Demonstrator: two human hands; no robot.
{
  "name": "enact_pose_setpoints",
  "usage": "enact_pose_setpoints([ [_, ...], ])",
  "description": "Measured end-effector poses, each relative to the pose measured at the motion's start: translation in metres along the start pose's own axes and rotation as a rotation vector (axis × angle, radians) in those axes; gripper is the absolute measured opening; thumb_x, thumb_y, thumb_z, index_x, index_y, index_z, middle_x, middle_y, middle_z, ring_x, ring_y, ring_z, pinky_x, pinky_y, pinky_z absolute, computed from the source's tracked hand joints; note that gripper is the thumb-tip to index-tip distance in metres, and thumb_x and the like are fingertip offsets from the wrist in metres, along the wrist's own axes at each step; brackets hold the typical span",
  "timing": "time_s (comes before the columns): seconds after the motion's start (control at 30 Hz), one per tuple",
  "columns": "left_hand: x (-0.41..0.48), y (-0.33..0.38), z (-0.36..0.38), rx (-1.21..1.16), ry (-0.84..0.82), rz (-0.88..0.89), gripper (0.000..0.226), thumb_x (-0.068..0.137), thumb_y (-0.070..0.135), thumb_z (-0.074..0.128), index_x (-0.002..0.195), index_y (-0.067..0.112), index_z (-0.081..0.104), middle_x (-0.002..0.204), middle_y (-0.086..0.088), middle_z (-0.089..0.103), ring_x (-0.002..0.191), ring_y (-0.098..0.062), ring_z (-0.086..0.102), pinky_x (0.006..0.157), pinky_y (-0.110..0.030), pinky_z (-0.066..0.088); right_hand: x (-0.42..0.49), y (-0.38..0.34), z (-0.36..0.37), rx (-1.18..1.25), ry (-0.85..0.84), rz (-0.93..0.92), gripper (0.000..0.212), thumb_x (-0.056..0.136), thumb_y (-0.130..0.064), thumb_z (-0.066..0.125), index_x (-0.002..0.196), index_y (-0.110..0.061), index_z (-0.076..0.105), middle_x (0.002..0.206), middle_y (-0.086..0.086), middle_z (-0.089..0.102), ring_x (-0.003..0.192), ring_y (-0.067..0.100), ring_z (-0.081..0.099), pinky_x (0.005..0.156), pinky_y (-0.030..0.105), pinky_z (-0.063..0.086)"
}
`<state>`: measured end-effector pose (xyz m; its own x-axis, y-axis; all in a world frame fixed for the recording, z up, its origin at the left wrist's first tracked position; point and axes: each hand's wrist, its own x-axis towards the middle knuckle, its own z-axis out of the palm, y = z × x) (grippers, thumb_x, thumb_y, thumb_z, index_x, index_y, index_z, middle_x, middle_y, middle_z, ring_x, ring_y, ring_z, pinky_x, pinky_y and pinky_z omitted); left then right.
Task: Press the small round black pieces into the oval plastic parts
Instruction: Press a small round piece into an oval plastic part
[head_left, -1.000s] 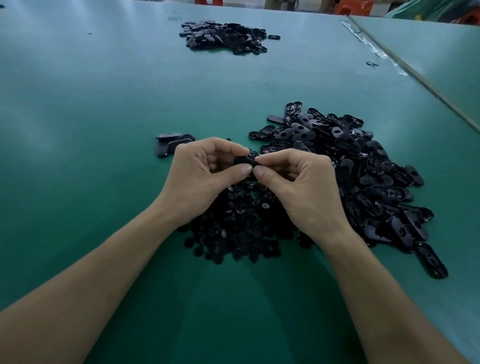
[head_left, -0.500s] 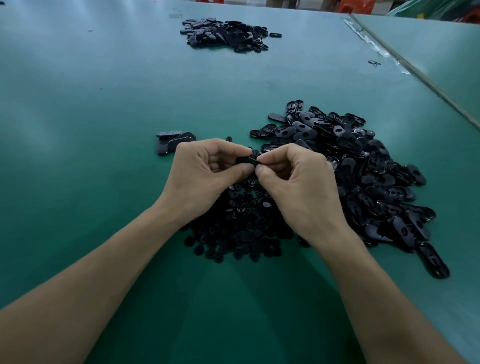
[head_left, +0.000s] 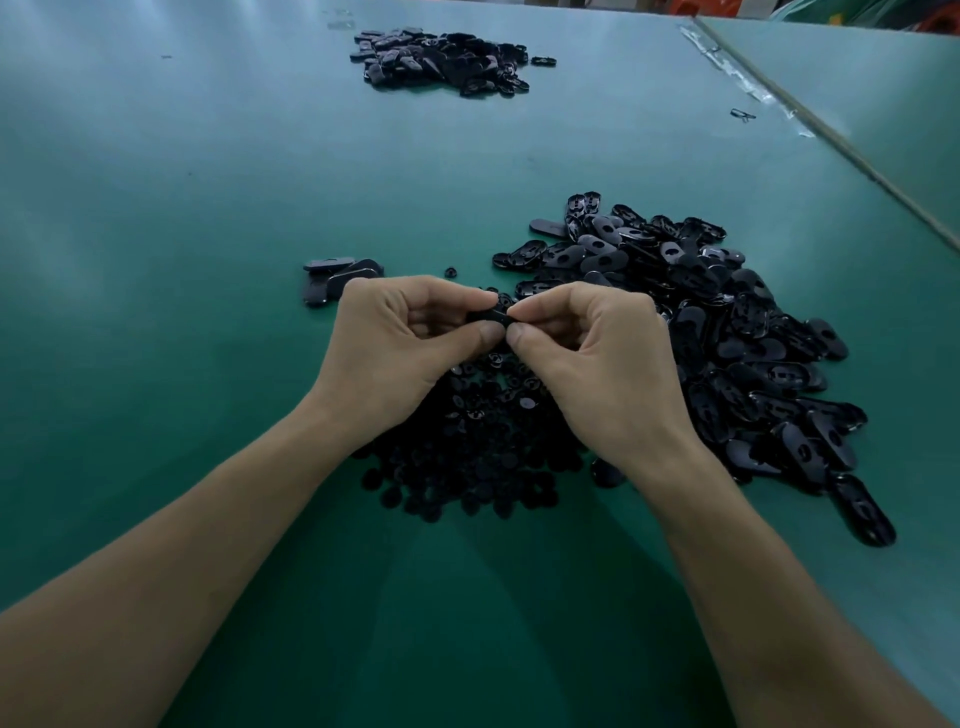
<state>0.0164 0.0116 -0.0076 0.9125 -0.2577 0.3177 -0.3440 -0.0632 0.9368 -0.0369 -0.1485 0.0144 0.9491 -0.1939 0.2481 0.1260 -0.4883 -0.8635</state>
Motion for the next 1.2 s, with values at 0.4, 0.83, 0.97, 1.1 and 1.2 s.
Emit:
enact_pose_setpoints([
  [0.4,-0.001,-0.001,0.0,-0.029,0.033,-0.004,0.025,0.076,0.001,0.084,0.087,0.021,0.075,0.076,0.001,0.077,0.066,-0.01,0.071,0.07,-0.023,0.06,0.0,0.0,-0.001,-0.073,0.043,-0.056,0.013,0.093,-0.016,0.068,0.1,-0.022,0.076,0.086,-0.015,0.072,0.08,-0.002,0.067,0.076,0.012,0.052],
  [0.83,0.004,0.006,-0.002,-0.273,0.102,-0.005,0.019,0.087,0.002,0.072,0.1,0.014,0.067,0.074,-0.002,0.074,0.066,-0.012,0.069,0.068,-0.021,0.056,0.008,0.025,-0.02,-0.814,0.065,0.163,0.039,0.104,-0.028,0.042,0.142,-0.033,0.052,0.143,-0.005,0.053,0.137,0.023,0.037,0.112,0.041,0.024],
  [0.97,0.007,0.008,-0.007,-0.103,0.196,-0.001,0.019,0.088,0.009,0.074,0.1,0.023,0.067,0.073,0.004,0.075,0.066,-0.009,0.07,0.063,-0.018,0.053,0.01,0.023,-0.019,-0.797,0.13,0.15,0.03,0.103,-0.031,0.049,0.129,-0.032,0.063,0.125,-0.004,0.065,0.126,0.025,0.046,0.105,0.04,0.029],
  [1.1,0.015,0.003,-0.019,0.044,0.353,-0.05,0.015,0.085,0.016,0.074,0.092,0.028,0.068,0.076,0.005,0.076,0.072,-0.019,0.073,0.072,-0.037,0.062,0.011,0.022,-0.019,-0.787,0.169,0.143,0.024,0.101,-0.033,0.053,0.119,-0.029,0.068,0.119,0.001,0.066,0.122,0.028,0.048,0.102,0.041,0.032],
  [1.2,0.021,-0.006,-0.03,0.066,0.434,-0.092,0.015,0.088,0.007,0.073,0.092,0.02,0.067,0.078,0.007,0.077,0.07,-0.014,0.076,0.068,-0.029,0.062,0.01,0.022,-0.019,-0.774,0.19,0.123,0.02,0.099,-0.032,0.058,0.116,-0.028,0.069,0.119,0.002,0.064,0.12,0.029,0.048,0.101,0.041,0.034],
])
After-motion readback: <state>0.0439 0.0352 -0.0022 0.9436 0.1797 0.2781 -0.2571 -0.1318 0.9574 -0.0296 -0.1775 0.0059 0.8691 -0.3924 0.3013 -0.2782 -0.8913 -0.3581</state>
